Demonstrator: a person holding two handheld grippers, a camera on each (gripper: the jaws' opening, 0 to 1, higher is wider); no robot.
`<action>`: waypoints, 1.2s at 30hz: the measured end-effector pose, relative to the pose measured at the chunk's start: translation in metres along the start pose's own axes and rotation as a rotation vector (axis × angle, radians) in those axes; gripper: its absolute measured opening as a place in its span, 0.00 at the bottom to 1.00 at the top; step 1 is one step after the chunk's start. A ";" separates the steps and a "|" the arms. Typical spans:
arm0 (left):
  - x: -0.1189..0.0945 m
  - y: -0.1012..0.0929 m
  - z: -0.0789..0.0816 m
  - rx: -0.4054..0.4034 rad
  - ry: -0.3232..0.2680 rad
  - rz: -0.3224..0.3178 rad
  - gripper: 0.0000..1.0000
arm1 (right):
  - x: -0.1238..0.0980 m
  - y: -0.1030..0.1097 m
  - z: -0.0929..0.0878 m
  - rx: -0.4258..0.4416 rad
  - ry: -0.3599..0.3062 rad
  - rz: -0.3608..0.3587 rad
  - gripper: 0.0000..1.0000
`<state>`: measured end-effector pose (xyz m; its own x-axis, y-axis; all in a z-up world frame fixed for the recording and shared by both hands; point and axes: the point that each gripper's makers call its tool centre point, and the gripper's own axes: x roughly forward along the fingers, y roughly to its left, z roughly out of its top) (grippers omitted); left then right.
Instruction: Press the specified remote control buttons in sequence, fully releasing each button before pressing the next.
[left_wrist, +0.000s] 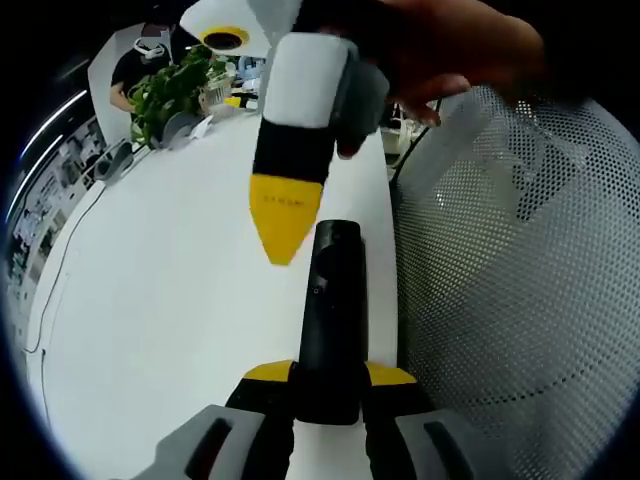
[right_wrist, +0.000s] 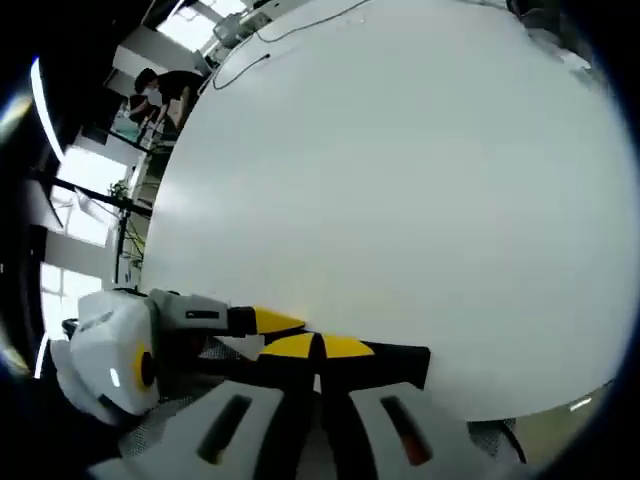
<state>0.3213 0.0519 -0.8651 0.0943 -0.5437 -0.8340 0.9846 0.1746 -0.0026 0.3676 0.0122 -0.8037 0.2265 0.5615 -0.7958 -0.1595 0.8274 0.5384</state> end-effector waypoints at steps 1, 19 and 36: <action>0.000 0.000 0.000 0.000 0.002 0.000 0.25 | -0.010 0.002 0.010 0.019 -0.056 0.016 0.00; 0.000 0.000 0.000 0.000 0.016 0.002 0.25 | -0.164 0.044 0.086 -0.244 -0.720 0.040 0.00; 0.000 0.000 0.000 -0.007 0.014 0.003 0.25 | -0.226 0.027 0.077 -0.276 -0.989 -0.064 0.49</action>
<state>0.3217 0.0523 -0.8649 0.0955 -0.5313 -0.8418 0.9833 0.1821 -0.0034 0.3858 -0.0919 -0.5881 0.9126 0.3722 -0.1692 -0.3059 0.8962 0.3212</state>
